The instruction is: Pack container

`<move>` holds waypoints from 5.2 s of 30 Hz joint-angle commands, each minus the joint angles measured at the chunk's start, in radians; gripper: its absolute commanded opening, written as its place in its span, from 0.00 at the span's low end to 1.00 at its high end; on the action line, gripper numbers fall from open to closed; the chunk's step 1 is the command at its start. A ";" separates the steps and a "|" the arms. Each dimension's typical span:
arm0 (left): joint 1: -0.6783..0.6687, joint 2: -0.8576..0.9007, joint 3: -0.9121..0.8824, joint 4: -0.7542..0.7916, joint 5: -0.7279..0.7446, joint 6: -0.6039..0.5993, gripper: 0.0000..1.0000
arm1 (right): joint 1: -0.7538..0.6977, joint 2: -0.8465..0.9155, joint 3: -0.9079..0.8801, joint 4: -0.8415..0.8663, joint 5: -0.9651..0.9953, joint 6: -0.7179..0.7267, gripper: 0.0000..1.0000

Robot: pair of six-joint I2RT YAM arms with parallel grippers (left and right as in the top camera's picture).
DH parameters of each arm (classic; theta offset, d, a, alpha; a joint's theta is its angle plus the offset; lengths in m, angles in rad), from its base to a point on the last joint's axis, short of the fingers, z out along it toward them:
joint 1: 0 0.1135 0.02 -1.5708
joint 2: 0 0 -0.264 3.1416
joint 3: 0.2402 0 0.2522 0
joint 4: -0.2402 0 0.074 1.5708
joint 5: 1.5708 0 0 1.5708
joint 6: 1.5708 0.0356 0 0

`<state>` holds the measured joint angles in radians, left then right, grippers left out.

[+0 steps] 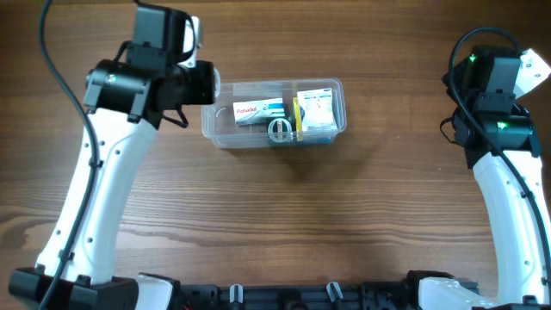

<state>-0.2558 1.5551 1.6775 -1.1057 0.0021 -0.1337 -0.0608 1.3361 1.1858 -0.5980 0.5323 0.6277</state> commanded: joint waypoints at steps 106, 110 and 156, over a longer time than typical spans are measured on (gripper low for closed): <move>-0.066 -0.283 -0.060 -0.151 -0.194 -0.182 1.00 | 0.002 0.009 -0.003 0.003 0.009 0.010 1.00; -0.066 -0.403 -0.060 -0.251 -0.193 -0.192 1.00 | 0.002 0.009 -0.003 0.003 0.009 0.010 1.00; 0.312 -1.254 -0.831 0.571 0.002 -0.188 1.00 | 0.002 0.009 -0.003 0.003 0.009 0.010 1.00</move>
<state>0.0303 0.3653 0.9421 -0.5953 -0.0727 -0.3244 -0.0608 1.3361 1.1858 -0.5980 0.5323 0.6281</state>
